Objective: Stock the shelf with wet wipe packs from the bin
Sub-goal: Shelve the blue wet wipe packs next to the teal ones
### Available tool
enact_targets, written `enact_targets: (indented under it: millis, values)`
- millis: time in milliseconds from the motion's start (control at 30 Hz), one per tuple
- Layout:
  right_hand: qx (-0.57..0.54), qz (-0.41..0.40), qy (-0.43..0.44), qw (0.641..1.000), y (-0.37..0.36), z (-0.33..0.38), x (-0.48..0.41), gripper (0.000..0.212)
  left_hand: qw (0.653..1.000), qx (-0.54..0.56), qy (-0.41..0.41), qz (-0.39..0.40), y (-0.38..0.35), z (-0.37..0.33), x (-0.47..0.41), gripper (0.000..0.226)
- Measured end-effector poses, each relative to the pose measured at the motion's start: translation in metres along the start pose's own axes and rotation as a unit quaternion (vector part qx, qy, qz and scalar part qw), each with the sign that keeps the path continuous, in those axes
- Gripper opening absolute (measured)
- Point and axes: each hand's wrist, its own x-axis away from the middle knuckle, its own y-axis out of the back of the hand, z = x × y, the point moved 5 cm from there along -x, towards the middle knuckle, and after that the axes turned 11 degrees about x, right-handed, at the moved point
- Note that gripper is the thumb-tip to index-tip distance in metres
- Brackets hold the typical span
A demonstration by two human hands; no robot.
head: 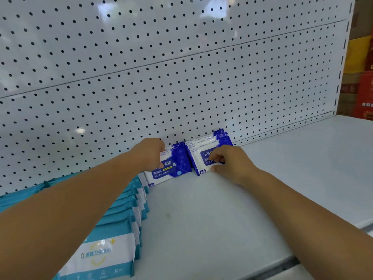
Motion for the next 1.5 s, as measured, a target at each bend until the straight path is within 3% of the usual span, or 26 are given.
enact_targets:
  millis: [233, 367, 633, 767, 933, 1100, 1233, 1500]
  values:
    - [0.021, -0.01, 0.011, 1.0, -0.005, 0.001, -0.008, 0.023, 0.998, 0.014, -0.001, -0.066, -0.008, -0.001, -0.004, 0.052]
    - [0.023, -0.007, 0.006, 1.0, -0.002, -0.001, -0.004, 0.021, 0.996, 0.006, -0.008, -0.085, -0.003, -0.003, 0.001, 0.063]
    - [0.01, -0.03, -0.01, 0.999, 0.002, -0.004, 0.006, 0.011, 0.993, 0.038, -0.019, -0.114, 0.001, -0.008, 0.02, 0.059]
    - [0.008, -0.045, -0.025, 0.999, 0.012, -0.002, 0.012, 0.014, 0.981, 0.102, -0.044, -0.158, 0.001, -0.022, 0.044, 0.05]
    - [0.022, 0.017, -0.027, 0.999, 0.039, 0.007, 0.025, 0.032, 0.953, 0.232, -0.068, -0.185, -0.011, -0.043, 0.079, 0.047]
    - [0.089, 0.034, -0.052, 0.994, 0.094, -0.007, 0.085, 0.051, 0.929, 0.307, -0.085, -0.19, -0.032, -0.088, 0.12, 0.045]
    - [0.161, 0.06, -0.075, 0.982, 0.142, -0.018, 0.15, 0.062, 0.908, 0.359, -0.136, -0.165, -0.053, -0.145, 0.158, 0.057]
    - [0.191, 0.013, -0.195, 0.962, 0.216, -0.058, 0.294, 0.056, 0.879, 0.373, -0.274, -0.116, -0.098, -0.266, 0.239, 0.06]
